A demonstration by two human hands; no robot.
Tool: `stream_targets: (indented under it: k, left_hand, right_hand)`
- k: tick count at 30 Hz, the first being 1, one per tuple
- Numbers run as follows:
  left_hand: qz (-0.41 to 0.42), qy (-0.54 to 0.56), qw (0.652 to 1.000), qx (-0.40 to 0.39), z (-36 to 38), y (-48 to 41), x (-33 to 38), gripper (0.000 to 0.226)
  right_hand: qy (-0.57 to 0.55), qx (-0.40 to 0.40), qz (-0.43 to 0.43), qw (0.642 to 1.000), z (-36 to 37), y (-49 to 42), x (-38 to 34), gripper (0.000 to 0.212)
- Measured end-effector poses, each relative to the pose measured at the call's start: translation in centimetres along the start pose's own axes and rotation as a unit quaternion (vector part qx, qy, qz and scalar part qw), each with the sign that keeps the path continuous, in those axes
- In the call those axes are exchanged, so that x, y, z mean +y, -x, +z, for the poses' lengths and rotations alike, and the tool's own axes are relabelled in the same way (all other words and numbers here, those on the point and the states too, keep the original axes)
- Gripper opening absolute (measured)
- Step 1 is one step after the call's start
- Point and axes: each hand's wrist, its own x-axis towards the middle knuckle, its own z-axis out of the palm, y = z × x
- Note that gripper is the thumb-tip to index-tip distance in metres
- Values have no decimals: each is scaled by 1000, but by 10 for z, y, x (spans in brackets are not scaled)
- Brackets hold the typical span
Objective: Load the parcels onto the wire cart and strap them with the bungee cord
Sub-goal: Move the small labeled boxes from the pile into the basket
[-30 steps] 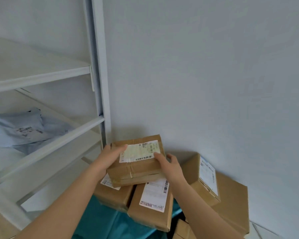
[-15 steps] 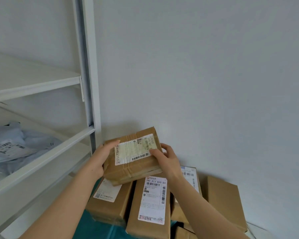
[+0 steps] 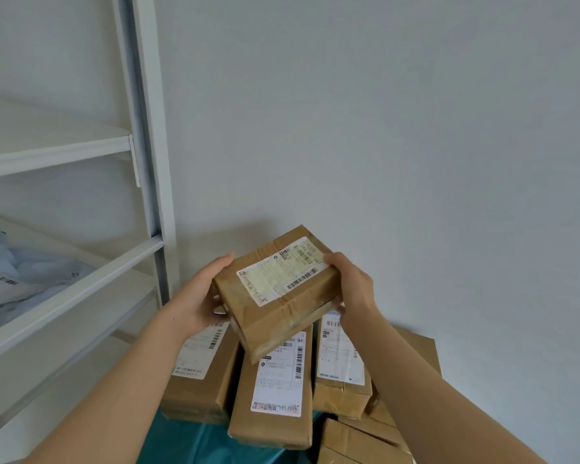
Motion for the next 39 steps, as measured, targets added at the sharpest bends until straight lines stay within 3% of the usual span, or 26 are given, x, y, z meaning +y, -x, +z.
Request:
stream_targets:
  k: [6,8,13,17,23,30,35,39]
  left_hand:
    - [-54,-142,969,-197,25,6,3,86]
    - [-45,-137,971,-191,42,3,0,76]
    - [-17,-85,980,-179,87,-6,-13,41]
    - [-10,-97,977,-192,122,-2,-26,44]
    - [7,-112,975,-192,176,18,-42,28]
    - [-6,-193,952,-238,257,60,-76,58]
    - [-19,-216,933,-287,321,91,-119,29]
    - [-12,-232,933,-274,379,116,-162,43]
  right_hand:
    - [-25,17,-46,998,-32,-1,-14,10]
    - [-28,23,-69,997,-43,-1,-13,17]
    - [-69,55,-109,990,-68,7,-3,61]
    - [-120,69,-73,988,-93,20,8,78]
    - [-133,63,-22,989,-138,42,25,71]
    - [-148,108,-31,983,-236,80,41,55]
    - [-149,125,-50,980,-318,114,56,50]
    - [-149,128,-53,979,-384,141,67,47]
